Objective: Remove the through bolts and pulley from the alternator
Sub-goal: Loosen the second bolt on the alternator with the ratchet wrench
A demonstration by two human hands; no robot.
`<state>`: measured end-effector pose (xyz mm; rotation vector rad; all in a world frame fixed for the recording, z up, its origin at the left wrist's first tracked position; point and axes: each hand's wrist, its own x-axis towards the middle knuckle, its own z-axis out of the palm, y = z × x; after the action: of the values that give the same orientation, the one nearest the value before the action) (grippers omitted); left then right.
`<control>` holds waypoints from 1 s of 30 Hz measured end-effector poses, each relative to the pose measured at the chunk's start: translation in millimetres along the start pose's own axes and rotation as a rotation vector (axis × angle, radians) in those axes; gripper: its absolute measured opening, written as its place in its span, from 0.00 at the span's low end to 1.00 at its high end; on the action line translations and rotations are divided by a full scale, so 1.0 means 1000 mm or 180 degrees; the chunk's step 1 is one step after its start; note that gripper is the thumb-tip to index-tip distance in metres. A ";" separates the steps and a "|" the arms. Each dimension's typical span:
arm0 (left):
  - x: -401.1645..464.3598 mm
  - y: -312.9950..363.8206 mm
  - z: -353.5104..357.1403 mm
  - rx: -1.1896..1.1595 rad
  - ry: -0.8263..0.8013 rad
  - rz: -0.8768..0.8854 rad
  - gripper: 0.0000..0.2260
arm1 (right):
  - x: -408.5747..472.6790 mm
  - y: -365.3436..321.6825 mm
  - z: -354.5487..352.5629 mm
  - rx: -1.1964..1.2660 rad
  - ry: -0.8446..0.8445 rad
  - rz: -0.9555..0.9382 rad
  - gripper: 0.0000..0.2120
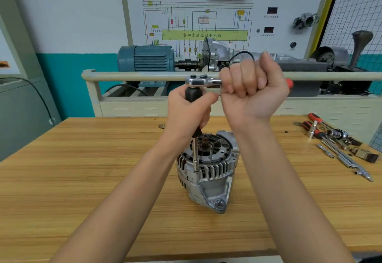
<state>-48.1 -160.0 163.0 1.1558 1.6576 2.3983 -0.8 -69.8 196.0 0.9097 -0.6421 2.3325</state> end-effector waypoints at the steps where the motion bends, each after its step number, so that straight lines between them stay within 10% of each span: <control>1: 0.001 0.001 -0.002 -0.0132 -0.0291 -0.0078 0.17 | 0.006 -0.003 -0.006 0.0446 0.0225 0.0293 0.24; 7: 0.010 0.007 -0.002 -0.0462 -0.1051 -0.0818 0.19 | 0.016 -0.003 -0.018 0.1189 0.0762 0.0468 0.22; 17: 0.002 0.001 0.017 0.0374 0.0747 -0.0051 0.21 | -0.034 0.025 0.019 -0.1716 -0.0282 -0.1596 0.16; 30: 0.008 0.010 -0.003 -0.0258 -0.1075 -0.0798 0.17 | 0.016 -0.005 -0.018 0.1353 0.0600 0.0544 0.22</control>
<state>-51.4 -163.8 175.3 1.1800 1.4836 1.9733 -16.2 -50.2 197.1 0.8209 -0.1500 2.7276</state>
